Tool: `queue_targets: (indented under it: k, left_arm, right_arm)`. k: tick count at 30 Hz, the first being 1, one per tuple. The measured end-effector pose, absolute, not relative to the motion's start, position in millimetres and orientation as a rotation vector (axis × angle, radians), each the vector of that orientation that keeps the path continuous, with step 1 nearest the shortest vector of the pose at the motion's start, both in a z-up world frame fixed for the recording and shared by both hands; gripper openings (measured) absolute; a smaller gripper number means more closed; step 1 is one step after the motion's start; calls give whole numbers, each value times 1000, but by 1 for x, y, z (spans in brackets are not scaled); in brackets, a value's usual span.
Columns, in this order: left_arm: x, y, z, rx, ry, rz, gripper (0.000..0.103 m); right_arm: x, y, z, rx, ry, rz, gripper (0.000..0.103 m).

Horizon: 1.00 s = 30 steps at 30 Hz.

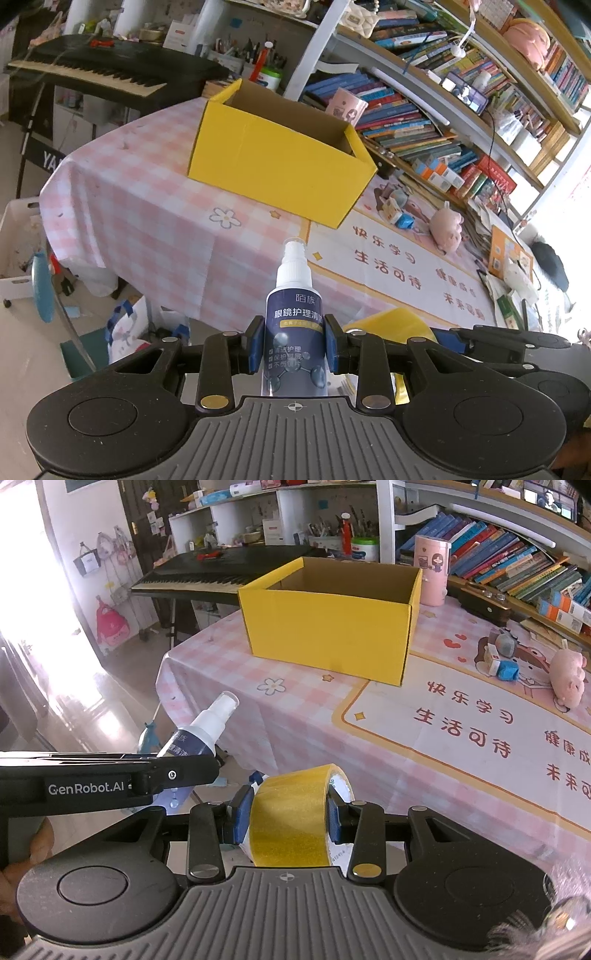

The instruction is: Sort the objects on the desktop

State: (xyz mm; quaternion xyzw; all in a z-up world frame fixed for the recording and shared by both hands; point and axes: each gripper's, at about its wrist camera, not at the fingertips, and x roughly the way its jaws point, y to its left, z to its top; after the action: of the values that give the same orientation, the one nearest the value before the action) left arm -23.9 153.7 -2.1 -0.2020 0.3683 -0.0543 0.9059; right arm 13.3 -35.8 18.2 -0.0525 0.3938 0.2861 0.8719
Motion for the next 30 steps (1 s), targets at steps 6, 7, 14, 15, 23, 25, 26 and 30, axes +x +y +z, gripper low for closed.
queue_targets:
  k: [6, 7, 14, 15, 23, 25, 26, 30]
  left_arm:
    - [-16, 159, -1, -429, 750, -111, 31]
    - [-14, 159, -1, -429, 749, -113, 31]
    - [5, 160, 1, -411, 725, -104, 31]
    - [8, 160, 2, -406, 721, -100, 31]
    - [53, 169, 23, -385, 650, -61, 31]
    - [68, 170, 31, -380, 621, -56, 31]
    - [77, 170, 36, -376, 605, -56, 31]
    - [110, 170, 55, -359, 546, -43, 31]
  right_arm:
    - [19, -29, 22, -129, 818, 597, 37]
    - [22, -29, 23, -133, 817, 597, 37]
    - [45, -23, 23, -148, 808, 615, 37]
    - [50, -22, 23, -147, 807, 619, 37]
    - [107, -14, 45, -121, 701, 676, 37]
    - [122, -14, 54, -110, 664, 684, 37]
    - [130, -13, 60, -102, 641, 689, 37]
    - [165, -12, 82, -84, 565, 704, 37]
